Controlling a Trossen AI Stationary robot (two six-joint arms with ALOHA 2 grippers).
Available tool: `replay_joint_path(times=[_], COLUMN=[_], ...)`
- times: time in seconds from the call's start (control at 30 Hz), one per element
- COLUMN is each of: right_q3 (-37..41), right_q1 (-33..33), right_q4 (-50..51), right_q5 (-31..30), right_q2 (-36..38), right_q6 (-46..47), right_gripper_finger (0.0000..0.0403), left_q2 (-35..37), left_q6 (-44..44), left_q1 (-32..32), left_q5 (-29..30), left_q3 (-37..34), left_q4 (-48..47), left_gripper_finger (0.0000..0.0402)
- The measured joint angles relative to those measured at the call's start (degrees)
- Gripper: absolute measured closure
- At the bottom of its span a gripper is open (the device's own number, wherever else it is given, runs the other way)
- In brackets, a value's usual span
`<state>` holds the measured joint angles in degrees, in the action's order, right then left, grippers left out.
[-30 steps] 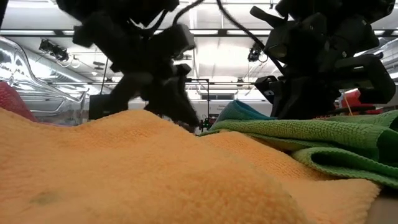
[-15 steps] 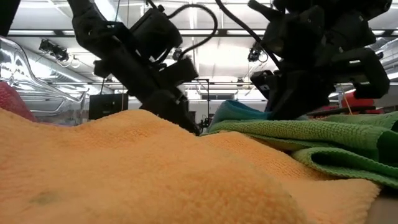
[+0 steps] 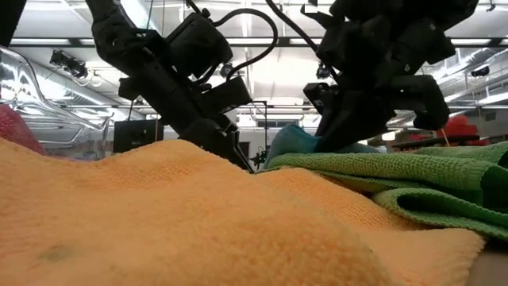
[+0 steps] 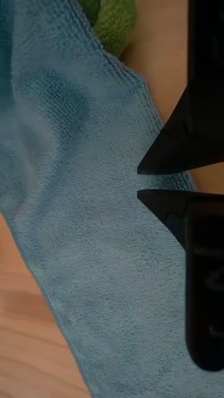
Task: Fold microfiber towels
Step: Fold the bottom blue microfiber cloth
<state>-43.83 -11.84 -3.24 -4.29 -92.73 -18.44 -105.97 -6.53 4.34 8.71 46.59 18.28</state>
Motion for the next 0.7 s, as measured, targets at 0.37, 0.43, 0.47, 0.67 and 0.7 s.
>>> replay_joint_path(times=[0.37,0.43,0.47,0.67,0.7], right_q3=[0.04,0.04,0.11,0.13,0.13], right_q1=[5.64,6.91,7.52,10.13,10.4], right_q4=[-4.33,-4.29,-4.29,-6.6,-6.85], right_q5=[7.24,8.22,8.26,12.17,12.9], right_q2=[0.0,0.0,0.0,-0.87,-1.46], right_q6=[-8.39,-8.77,-8.83,-11.43,-12.12], right_gripper_finger=[0.0361,0.0361,0.0361,0.0361,0.0361], left_q2=[0.0,0.0,0.0,0.0,0.0], left_q6=[-0.13,-0.22,-0.42,-0.57,-0.57], left_q1=[-0.04,-0.02,-0.04,-0.04,-0.04], left_q5=[0.32,1.0,1.12,1.16,1.16], left_q3=[0.0,0.0,0.0,0.0,0.02], left_q4=[0.24,0.22,0.22,0.2,0.22], left_gripper_finger=[0.0331,0.0334,0.0336,0.0344,0.0344])
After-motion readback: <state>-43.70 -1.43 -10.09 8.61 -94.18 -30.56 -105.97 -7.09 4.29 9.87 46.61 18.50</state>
